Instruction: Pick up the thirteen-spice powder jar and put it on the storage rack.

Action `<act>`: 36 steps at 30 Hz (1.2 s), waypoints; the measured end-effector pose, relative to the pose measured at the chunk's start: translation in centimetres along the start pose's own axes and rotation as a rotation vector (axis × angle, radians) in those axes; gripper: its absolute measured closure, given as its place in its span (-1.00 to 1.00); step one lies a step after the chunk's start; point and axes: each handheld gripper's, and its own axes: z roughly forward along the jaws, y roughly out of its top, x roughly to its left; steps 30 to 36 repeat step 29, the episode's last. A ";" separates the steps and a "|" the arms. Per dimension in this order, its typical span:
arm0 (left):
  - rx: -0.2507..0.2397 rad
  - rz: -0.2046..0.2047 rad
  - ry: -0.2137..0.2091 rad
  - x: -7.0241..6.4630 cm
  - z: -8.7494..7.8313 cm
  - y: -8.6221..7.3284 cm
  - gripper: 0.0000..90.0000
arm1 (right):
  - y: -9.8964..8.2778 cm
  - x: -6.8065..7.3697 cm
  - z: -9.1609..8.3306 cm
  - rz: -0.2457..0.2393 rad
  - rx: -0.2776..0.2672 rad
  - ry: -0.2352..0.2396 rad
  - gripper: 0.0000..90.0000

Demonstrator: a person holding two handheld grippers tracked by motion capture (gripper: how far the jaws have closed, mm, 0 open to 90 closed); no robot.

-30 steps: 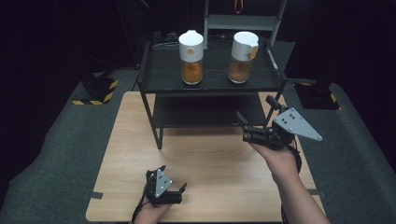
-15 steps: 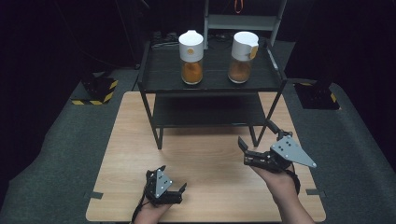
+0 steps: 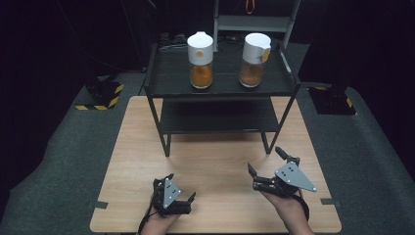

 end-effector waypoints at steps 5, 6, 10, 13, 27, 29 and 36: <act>-0.002 -0.005 0.002 0.0 0.0 0.0 -0.99 | -1.9 0.6 -0.2 -0.006 0.039 -0.006 -1.00; -0.002 -0.006 0.002 0.0 0.0 0.0 -0.99 | -2.2 0.8 -0.2 -0.005 0.050 -0.007 -1.00; -0.004 -0.005 0.003 0.0 0.0 -0.1 -0.99 | -3.6 1.1 -0.2 0.002 0.097 -0.005 -1.00; -0.005 -0.004 0.004 -0.1 0.0 -0.1 -0.99 | -4.4 1.4 -0.1 0.005 0.145 0.001 -1.00; 0.008 0.048 0.014 -0.7 0.1 0.2 -0.99 | -6.3 1.9 0.3 -0.081 0.301 -0.048 -1.00; 0.010 0.059 0.014 -0.8 0.1 0.2 -0.99 | -6.2 1.9 0.3 -0.093 0.311 -0.047 -1.00; 0.010 0.059 0.014 -0.8 0.1 0.2 -0.99 | -6.2 1.9 0.3 -0.093 0.311 -0.047 -1.00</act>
